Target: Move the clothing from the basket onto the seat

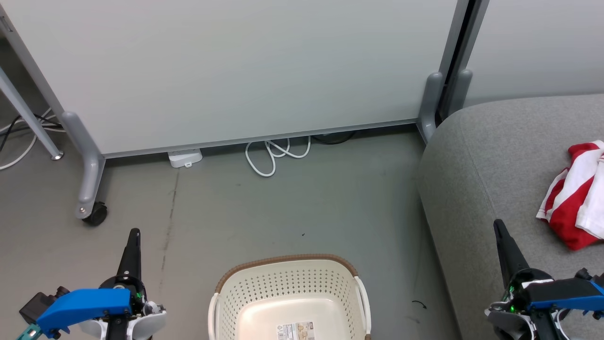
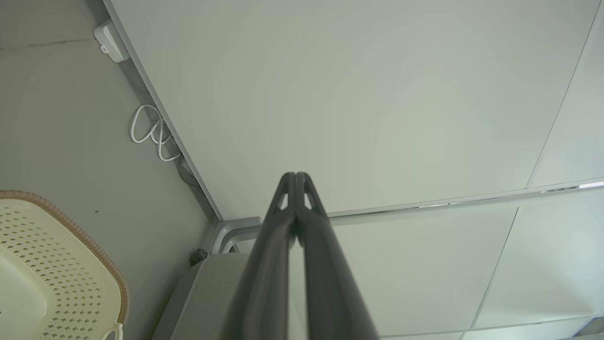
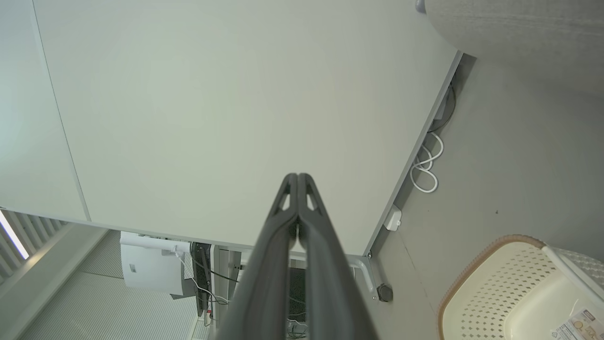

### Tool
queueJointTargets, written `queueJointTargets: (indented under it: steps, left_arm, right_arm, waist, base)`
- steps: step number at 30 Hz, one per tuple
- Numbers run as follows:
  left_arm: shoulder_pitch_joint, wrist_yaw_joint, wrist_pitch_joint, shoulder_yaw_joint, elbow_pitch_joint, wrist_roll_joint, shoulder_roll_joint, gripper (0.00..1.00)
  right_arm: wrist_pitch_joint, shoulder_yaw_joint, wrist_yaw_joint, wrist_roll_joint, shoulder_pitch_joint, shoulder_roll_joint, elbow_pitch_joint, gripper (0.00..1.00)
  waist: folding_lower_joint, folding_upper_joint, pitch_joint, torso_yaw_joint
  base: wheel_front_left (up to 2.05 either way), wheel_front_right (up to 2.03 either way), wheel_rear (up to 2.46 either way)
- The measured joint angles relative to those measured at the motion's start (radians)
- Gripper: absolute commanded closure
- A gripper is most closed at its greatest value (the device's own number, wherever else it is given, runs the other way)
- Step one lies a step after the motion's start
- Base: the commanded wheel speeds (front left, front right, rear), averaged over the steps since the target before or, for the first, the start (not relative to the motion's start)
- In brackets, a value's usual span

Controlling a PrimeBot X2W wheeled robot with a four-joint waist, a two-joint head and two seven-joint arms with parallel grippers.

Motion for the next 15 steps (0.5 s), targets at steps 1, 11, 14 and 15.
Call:
queueJointTargets:
  steps: [1,11,14,15]
  left_arm:
    - [0.0,0.0,0.001,0.001,-0.001,-0.007,0.0,1.0]
    - [-0.007,0.0,0.02,0.013,-0.01,-0.07,-0.002,1.0]
    - [-0.011,0.0,0.026,0.016,-0.012,-0.088,-0.003,1.0]
    - [-0.012,0.0,0.027,0.018,-0.013,-0.095,-0.003,1.0]
  right_arm:
    - [0.002,0.0,0.0,0.007,0.0,0.0,0.0,1.0]
    - [0.012,-0.004,0.0,0.088,-0.005,0.0,-0.002,1.0]
    - [0.017,-0.005,0.0,0.112,-0.005,0.0,-0.003,1.0]
    - [0.018,-0.006,0.0,0.12,-0.006,0.0,-0.004,1.0]
  waist:
    - [0.0,0.0,0.0,0.0]
    - [0.0,0.0,-0.003,-0.002]
    - [-0.0001,0.0,-0.003,-0.002]
    - [0.0,0.0,-0.004,-0.002]
  base:
    - [0.0,0.0,0.0]
    - [0.0,0.0,0.0]
    - [0.0,0.0,0.0]
    - [0.0,0.0,0.0]
